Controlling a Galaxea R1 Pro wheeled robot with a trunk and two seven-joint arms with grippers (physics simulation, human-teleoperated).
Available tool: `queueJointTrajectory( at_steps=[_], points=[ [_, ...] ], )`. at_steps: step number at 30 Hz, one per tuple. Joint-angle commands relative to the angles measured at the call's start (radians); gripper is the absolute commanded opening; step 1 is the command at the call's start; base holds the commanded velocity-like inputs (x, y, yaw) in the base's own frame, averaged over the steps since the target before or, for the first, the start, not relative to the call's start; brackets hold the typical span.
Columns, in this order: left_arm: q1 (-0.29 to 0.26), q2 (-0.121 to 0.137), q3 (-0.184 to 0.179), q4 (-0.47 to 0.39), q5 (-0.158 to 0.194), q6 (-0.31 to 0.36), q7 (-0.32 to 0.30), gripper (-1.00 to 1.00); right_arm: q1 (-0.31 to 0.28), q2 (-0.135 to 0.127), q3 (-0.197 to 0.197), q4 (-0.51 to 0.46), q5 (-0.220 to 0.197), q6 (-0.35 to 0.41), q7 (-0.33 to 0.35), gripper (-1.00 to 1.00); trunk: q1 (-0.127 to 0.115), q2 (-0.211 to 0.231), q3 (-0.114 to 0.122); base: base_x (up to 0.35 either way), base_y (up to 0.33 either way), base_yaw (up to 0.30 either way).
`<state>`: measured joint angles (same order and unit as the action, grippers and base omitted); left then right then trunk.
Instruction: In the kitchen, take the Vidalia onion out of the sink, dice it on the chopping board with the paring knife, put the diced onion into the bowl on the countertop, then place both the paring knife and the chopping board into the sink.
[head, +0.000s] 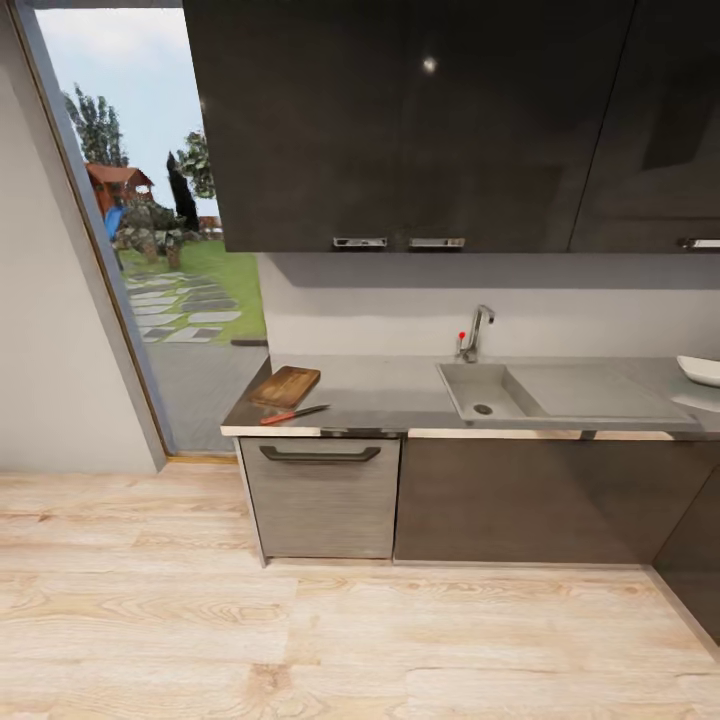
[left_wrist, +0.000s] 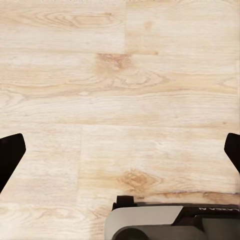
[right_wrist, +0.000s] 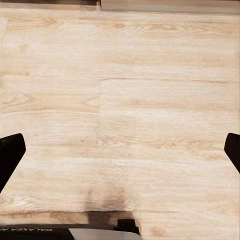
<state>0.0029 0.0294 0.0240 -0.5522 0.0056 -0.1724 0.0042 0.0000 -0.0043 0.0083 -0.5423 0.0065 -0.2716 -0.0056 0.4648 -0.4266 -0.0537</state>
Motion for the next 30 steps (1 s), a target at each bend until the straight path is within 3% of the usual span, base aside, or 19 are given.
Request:
queueJointTrajectory(
  at_steps=[1,4,30],
  points=[
    [0.0,0.0,0.001,-0.001,0.001,-0.001,0.0,1.0,0.0,0.0,0.001,0.0,0.0,-0.002,-0.001,1.0,-0.003,0.006,0.002,0.0,0.0,0.0],
    [0.0,0.0,0.001,0.0,0.001,-0.001,0.0,1.0,0.0,0.001,0.001,0.002,0.0,-0.002,-0.001,1.0,-0.015,0.027,0.011,0.0,0.0,0.0],
    [0.0,0.0,0.001,0.002,0.001,0.001,0.0,1.0,0.0,0.002,0.001,0.025,0.0,-0.001,-0.001,1.0,-0.015,0.027,0.011,0.0,0.0,0.0]
  ],
)
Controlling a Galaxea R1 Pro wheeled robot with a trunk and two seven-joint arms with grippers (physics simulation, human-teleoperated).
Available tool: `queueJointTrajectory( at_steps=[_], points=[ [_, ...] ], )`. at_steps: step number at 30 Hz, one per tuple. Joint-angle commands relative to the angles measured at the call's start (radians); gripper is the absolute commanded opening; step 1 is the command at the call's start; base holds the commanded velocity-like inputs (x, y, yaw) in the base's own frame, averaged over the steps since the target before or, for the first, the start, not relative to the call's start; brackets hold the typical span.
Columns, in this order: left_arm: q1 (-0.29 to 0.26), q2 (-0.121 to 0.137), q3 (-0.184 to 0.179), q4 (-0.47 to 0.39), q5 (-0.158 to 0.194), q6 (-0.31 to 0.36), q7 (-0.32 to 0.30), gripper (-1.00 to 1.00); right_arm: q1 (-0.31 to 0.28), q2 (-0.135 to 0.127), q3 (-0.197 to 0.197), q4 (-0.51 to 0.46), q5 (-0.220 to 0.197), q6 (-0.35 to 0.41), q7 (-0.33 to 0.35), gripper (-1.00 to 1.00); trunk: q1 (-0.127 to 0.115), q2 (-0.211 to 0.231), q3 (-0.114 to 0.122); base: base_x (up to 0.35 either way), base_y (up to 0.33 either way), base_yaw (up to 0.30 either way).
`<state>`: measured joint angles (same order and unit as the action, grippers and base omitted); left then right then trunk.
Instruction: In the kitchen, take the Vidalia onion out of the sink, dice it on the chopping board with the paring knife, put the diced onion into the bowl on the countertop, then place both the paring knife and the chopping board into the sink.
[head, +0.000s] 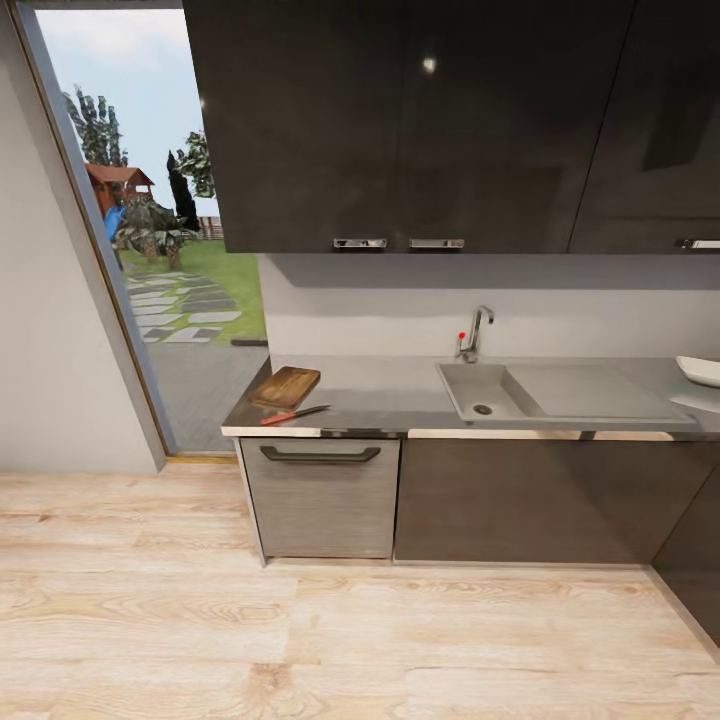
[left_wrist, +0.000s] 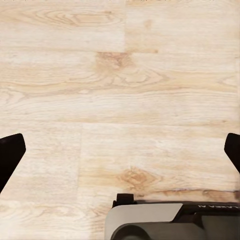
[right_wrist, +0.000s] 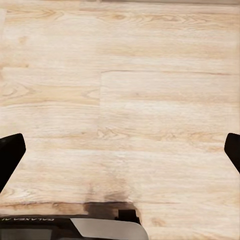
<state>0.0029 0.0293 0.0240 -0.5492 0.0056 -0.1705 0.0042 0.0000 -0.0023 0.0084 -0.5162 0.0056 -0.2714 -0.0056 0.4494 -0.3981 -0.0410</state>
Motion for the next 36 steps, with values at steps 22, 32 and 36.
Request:
queueJointTrajectory(
  at_steps=[22,32,36],
  points=[
    [0.0,0.003,0.001,-0.002,0.001,-0.004,0.001,1.0,0.0,0.001,0.001,0.021,-0.001,-0.003,-0.001,1.0,0.001,-0.002,-0.002,0.0,0.0,0.0],
    [0.0,0.002,0.0,0.004,0.001,-0.003,0.0,1.0,0.0,0.0,-0.001,0.021,-0.001,-0.003,-0.001,1.0,0.001,-0.002,-0.002,0.012,0.017,0.0],
    [0.0,0.004,0.001,0.002,0.001,-0.003,0.0,1.0,0.0,0.0,-0.001,0.021,0.0,-0.003,-0.001,1.0,0.001,-0.002,-0.002,0.101,0.222,0.0]
  ],
)
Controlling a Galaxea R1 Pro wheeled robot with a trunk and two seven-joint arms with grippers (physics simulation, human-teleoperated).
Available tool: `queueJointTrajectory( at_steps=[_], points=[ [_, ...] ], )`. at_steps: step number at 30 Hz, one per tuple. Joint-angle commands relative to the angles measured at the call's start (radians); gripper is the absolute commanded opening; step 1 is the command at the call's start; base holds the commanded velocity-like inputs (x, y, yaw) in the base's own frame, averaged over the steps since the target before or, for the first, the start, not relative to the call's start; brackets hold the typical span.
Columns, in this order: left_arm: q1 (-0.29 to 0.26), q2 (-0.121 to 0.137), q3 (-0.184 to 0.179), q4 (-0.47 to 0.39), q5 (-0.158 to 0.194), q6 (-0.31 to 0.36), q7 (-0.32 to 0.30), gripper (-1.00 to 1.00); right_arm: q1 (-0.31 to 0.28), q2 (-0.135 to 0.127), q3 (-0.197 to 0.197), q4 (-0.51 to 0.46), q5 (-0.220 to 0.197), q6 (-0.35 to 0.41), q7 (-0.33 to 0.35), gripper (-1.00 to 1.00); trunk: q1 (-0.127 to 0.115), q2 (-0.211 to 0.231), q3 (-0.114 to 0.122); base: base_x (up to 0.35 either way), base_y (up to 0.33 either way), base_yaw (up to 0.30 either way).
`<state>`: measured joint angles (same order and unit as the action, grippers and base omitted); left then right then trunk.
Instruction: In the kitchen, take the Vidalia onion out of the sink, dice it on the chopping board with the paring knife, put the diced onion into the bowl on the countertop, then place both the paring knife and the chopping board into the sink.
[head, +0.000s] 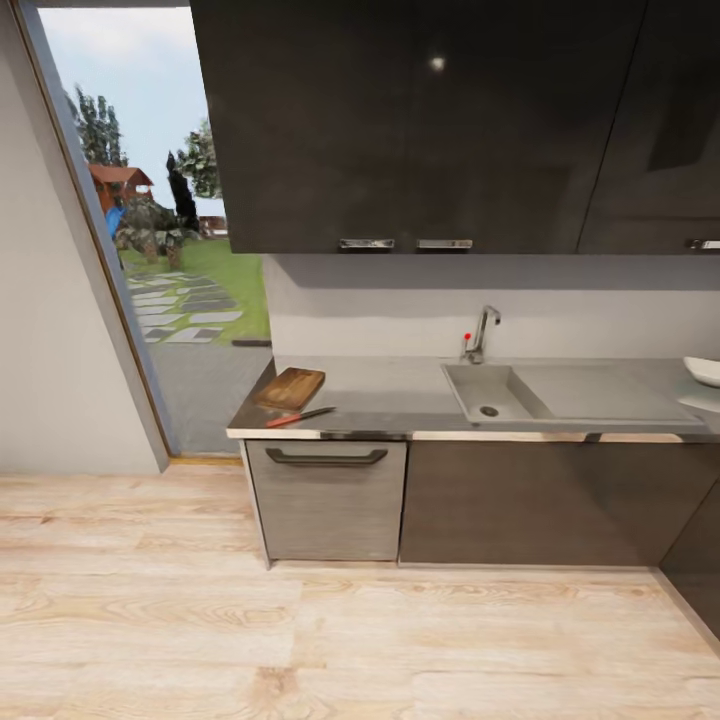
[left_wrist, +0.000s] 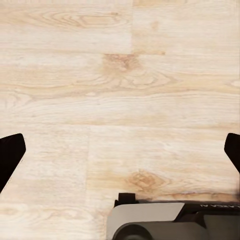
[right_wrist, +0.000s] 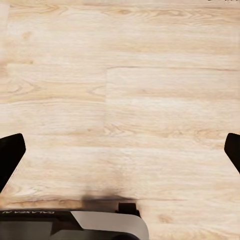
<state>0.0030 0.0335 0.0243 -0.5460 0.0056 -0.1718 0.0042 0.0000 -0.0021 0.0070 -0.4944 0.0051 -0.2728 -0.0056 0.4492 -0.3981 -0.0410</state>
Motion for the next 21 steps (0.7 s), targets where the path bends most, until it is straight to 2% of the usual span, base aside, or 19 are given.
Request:
queueJointTrajectory(
  at_steps=[1,10,21],
  points=[
    [0.0,0.001,0.0,-0.001,0.001,-0.002,0.0,1.0,0.0,0.0,0.001,-0.001,0.001,-0.002,-0.001,1.0,0.001,-0.002,-0.002,0.049,0.266,0.0],
    [0.0,0.002,0.0,-0.004,0.001,-0.001,0.0,1.0,0.0,0.0,0.001,-0.001,0.001,-0.002,-0.001,1.0,0.001,-0.002,-0.002,0.085,0.28,0.0],
    [0.0,0.002,0.0,-0.006,0.001,-0.002,0.0,1.0,0.0,-0.001,0.002,-0.001,0.001,-0.002,-0.001,1.0,0.001,-0.002,-0.002,0.222,0.222,0.0]
  ],
)
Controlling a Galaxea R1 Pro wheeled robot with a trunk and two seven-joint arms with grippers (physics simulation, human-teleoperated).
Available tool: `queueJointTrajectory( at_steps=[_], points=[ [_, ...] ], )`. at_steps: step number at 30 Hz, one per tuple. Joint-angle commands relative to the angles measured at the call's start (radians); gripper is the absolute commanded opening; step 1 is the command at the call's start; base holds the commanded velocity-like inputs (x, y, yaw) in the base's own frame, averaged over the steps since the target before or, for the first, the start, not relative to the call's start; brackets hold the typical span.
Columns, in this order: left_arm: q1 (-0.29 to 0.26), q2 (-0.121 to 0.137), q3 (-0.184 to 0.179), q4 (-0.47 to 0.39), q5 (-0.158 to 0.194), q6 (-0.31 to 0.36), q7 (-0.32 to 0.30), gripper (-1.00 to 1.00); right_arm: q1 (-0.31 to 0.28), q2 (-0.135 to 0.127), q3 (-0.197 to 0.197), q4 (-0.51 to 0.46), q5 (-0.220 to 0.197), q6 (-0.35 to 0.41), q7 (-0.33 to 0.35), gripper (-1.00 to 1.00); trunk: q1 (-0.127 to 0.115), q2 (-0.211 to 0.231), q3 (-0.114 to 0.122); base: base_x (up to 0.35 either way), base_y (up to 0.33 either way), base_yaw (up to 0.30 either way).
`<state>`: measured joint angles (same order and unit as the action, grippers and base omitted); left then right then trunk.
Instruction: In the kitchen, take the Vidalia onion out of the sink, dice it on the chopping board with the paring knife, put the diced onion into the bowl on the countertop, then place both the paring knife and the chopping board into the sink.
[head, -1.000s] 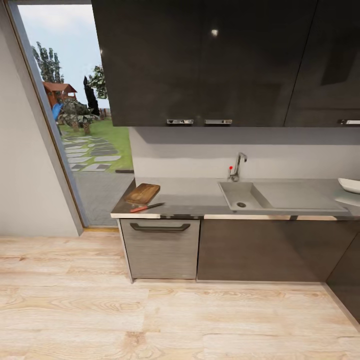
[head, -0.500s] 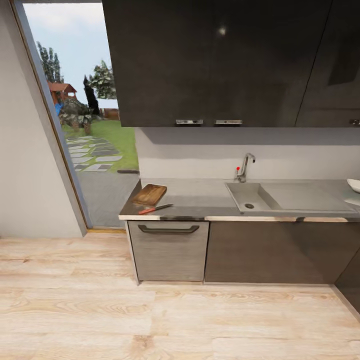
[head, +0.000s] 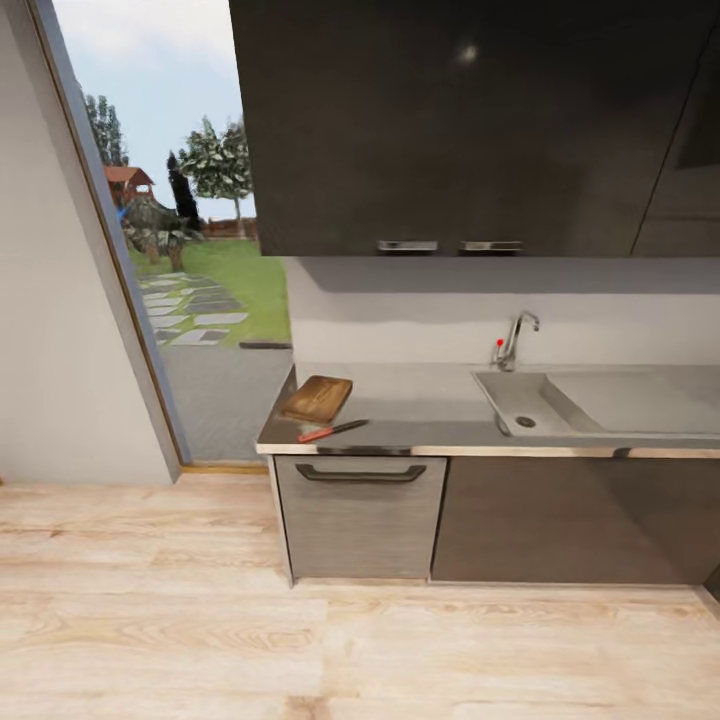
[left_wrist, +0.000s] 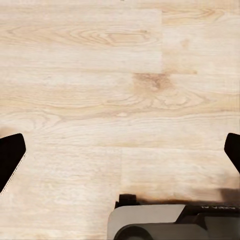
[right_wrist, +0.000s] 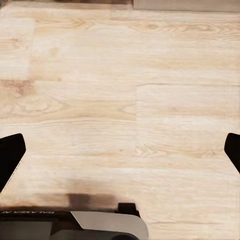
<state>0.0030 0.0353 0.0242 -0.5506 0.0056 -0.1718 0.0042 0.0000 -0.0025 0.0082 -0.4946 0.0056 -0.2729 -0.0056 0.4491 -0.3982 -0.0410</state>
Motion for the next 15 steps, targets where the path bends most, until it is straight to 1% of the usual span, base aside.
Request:
queueJointTrajectory(
  at_steps=[1,5,10,15],
  points=[
    [0.0,0.0,0.0,0.0,0.001,-0.002,0.0,1.0,0.0,0.0,0.001,-0.001,0.001,-0.002,-0.001,1.0,0.001,-0.002,-0.002,0.15,0.124,0.0],
    [0.0,0.0,0.0,0.0,0.001,-0.002,0.0,1.0,0.0,-0.001,0.001,-0.001,0.002,-0.002,0.0,1.0,0.001,-0.002,-0.002,0.128,0.065,0.0],
    [0.0,0.0,0.0,-0.001,0.001,-0.002,0.0,1.0,0.0,-0.001,0.002,-0.001,0.002,-0.003,0.001,1.0,0.001,-0.002,-0.002,0.257,0.108,0.0],
    [0.0,0.0,0.0,-0.003,0.001,-0.002,0.0,1.0,0.0,-0.001,0.004,-0.001,0.002,-0.003,0.002,1.0,0.001,-0.002,-0.002,0.281,0.18,0.0]
  ],
)
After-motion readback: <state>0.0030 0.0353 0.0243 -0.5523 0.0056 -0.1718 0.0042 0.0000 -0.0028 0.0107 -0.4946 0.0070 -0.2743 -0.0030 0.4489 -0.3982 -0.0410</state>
